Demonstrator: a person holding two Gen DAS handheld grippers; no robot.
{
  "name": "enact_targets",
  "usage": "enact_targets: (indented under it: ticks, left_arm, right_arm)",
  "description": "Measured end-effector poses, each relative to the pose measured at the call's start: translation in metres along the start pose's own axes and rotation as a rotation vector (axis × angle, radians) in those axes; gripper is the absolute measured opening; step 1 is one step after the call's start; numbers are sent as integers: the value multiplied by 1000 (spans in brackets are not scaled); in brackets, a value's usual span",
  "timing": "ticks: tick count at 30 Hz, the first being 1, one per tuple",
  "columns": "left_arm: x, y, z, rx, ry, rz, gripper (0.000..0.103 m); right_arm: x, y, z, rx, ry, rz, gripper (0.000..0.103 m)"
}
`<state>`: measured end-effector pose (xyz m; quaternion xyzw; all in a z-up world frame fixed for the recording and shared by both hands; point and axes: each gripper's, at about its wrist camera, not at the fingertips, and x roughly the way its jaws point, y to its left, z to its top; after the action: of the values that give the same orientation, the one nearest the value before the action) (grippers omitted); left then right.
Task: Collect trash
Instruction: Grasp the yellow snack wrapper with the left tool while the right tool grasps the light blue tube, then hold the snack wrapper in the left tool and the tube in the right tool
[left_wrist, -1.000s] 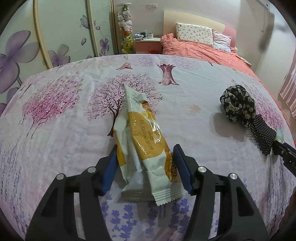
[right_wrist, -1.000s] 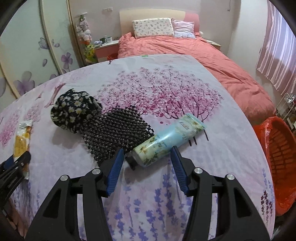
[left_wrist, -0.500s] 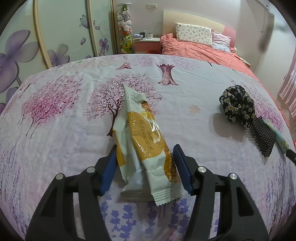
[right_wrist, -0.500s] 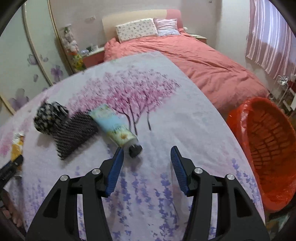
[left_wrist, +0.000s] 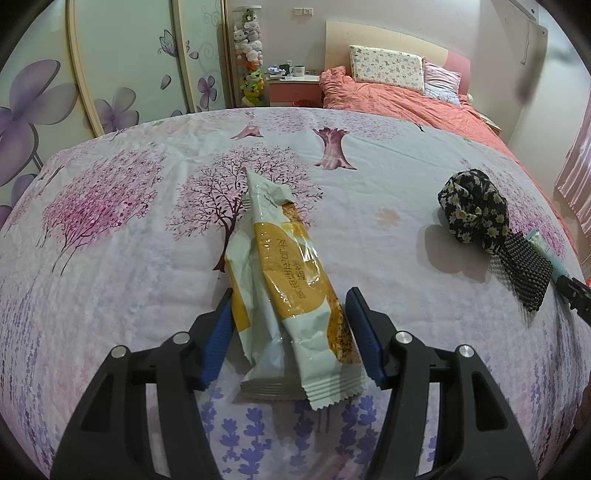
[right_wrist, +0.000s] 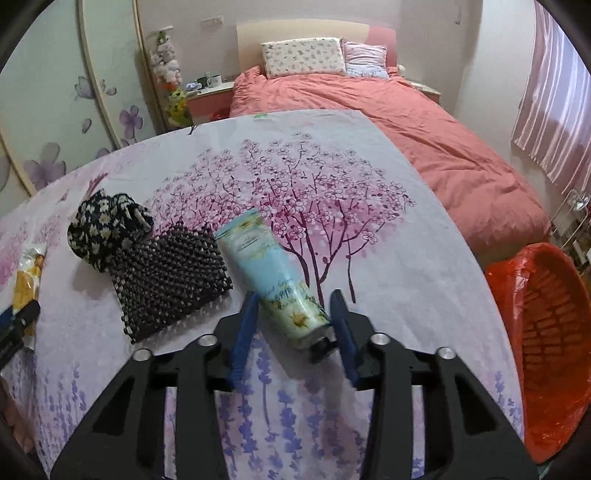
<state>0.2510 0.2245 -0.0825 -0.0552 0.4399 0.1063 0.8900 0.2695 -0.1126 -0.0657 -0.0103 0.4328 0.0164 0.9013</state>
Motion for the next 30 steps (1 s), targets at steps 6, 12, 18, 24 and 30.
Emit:
enact_targets:
  ticks: [6, 12, 18, 24, 30]
  left_arm:
    - [0, 0, 0, 0, 0, 0, 58]
    - [0, 0, 0, 0, 0, 0, 59]
    - [0, 0, 0, 0, 0, -1, 60]
    - [0, 0, 0, -3, 0, -9, 61]
    - [0, -1, 0, 2, 3, -11, 64]
  right_arm:
    - [-11, -10, -15, 33, 8, 8, 27]
    - [-13, -10, -22, 26, -10, 4, 27]
    - [-12, -16, -21, 51, -11, 32, 27]
    - [-12, -24, -22, 94, -15, 77, 28]
    - [-12, -28, -23, 109, -17, 95, 28]
